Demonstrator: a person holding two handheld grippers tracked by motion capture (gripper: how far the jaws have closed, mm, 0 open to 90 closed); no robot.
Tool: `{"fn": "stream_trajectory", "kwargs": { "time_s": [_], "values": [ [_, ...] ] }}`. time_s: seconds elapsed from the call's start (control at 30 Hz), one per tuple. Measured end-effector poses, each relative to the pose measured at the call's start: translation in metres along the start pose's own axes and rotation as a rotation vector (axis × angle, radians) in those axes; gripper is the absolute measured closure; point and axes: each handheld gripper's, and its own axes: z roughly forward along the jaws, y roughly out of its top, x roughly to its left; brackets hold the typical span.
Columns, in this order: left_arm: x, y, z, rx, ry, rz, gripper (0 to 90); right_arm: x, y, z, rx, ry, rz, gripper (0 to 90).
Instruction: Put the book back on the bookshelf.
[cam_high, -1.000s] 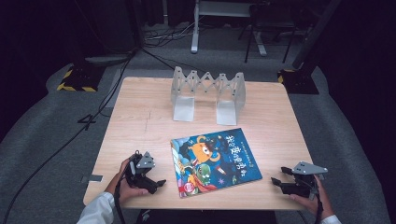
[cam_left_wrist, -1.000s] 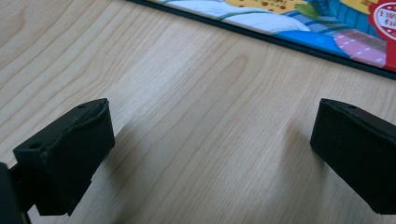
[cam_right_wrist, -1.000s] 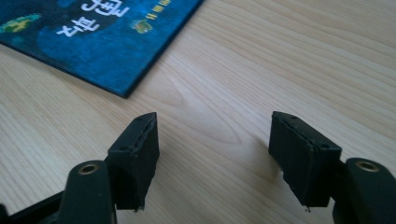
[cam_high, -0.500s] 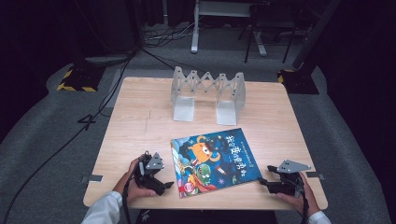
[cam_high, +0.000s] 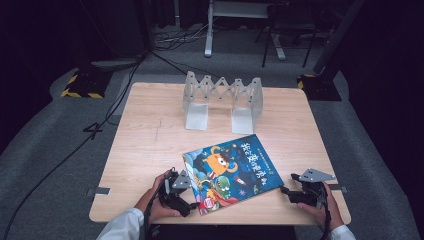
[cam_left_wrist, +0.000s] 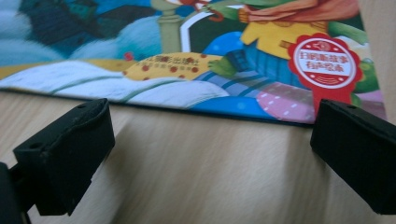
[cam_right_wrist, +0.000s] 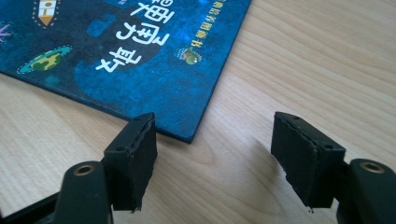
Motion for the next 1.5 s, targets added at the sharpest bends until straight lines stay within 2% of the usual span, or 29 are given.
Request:
{"fn": "stream_trajectory", "kwargs": {
  "time_s": [0.07,0.1,0.2,0.23,0.27,0.3,0.33,0.37,0.4,0.43,0.5,0.57,0.6,0.67,0.77,0.83,0.9,0.97,1.03,1.07,1.13,1.23,1.27,1.3,1.5],
  "values": [
    [-0.007,0.004,0.003,0.003,-0.018,0.026,0.2,-0.003,0.0,0.0,0.002,-0.008,0.019,32.3],
    [-0.008,0.004,0.003,0.003,-0.016,0.02,0.2,-0.004,0.0,0.0,0.002,-0.008,0.026,32.3],
    [-0.006,0.003,0.002,0.007,-0.023,0.035,0.4,-0.005,0.0,0.001,0.003,-0.012,0.038,32.3],
    [-0.001,0.0,-0.001,0.007,-0.024,0.036,0.4,-0.006,0.0,0.001,0.002,-0.02,0.038,32.2],
    [0.003,-0.002,-0.002,0.007,-0.011,0.015,0.4,-0.006,0.0,0.001,0.002,-0.018,0.04,32.0],
    [0.003,-0.002,-0.002,0.007,-0.011,0.015,0.4,-0.006,0.0,0.001,0.002,-0.018,0.04,32.0],
    [0.016,-0.005,-0.006,0.007,0.019,-0.022,0.4,-0.007,0.0,0.001,0.004,-0.019,0.043,31.6],
    [0.023,-0.007,-0.008,0.007,0.038,-0.039,0.5,-0.007,0.0,0.001,0.004,-0.019,0.043,31.5],
    [0.023,-0.007,-0.008,0.007,0.038,-0.039,0.9,-0.007,0.0,0.001,0.004,-0.019,0.043,31.5],
    [0.032,-0.01,-0.011,0.006,0.053,-0.062,0.9,-0.007,0.0,0.001,0.004,-0.018,0.043,31.5],
    [0.046,-0.012,-0.016,-0.01,0.084,-0.098,7.1,-0.007,0.0,0.001,0.005,-0.015,0.044,31.4],
    [0.057,-0.013,-0.018,-0.027,0.087,-0.121,16.0,-0.007,0.0,0.001,0.002,-0.016,0.046,31.3],
    [0.062,-0.012,-0.018,-0.021,0.09,-0.125,16.1,-0.007,0.0,0.001,0.002,-0.017,0.047,31.2],
    [0.069,-0.007,-0.016,-0.012,0.09,-0.123,16.2,-0.007,0.0,0.001,0.002,-0.019,0.048,31.1],
    [0.075,0.001,-0.014,-0.044,0.101,-0.11,16.2,-0.007,0.0,0.001,0.001,-0.021,0.051,30.8],
    [0.08,0.011,-0.012,-0.045,0.106,-0.106,16.5,-0.006,0.0,0.001,0.001,-0.023,0.055,30.8],
    [0.086,0.019,-0.01,-0.065,0.086,-0.107,16.2,-0.006,0.0,0.001,0.002,-0.023,0.055,30.6],
    [0.093,0.028,-0.006,-0.089,0.077,-0.133,17.0,-0.006,0.0,0.001,0.001,-0.026,0.055,30.6],
    [0.1,0.037,0.001,-0.084,0.058,-0.144,17.0,-0.006,0.0,0.001,0.002,-0.026,0.057,30.5],
    [0.101,0.04,0.004,-0.077,0.049,-0.145,16.8,-0.006,0.0,0.001,0.002,-0.027,0.057,30.5],
    [0.103,0.046,0.012,-0.05,0.058,-0.144,17.0,-0.006,0.0,0.001,0.002,-0.026,0.056,30.3],
    [0.1,0.05,0.02,-0.021,0.064,-0.115,20.3,-0.007,0.0,0.002,0.003,-0.023,0.056,30.2],
    [0.099,0.05,0.022,-0.008,0.05,-0.107,21.7,-0.007,0.0,0.001,0.004,-0.021,0.056,30.1],
    [0.098,0.05,0.024,-0.005,0.033,-0.107,22.3,-0.007,0.0,0.002,0.006,-0.02,0.057,30.0],
    [0.097,0.048,0.021,0.01,0.008,-0.118,23.7,-0.007,0.001,0.002,0.006,-0.016,0.06,29.5]
  ]
}}
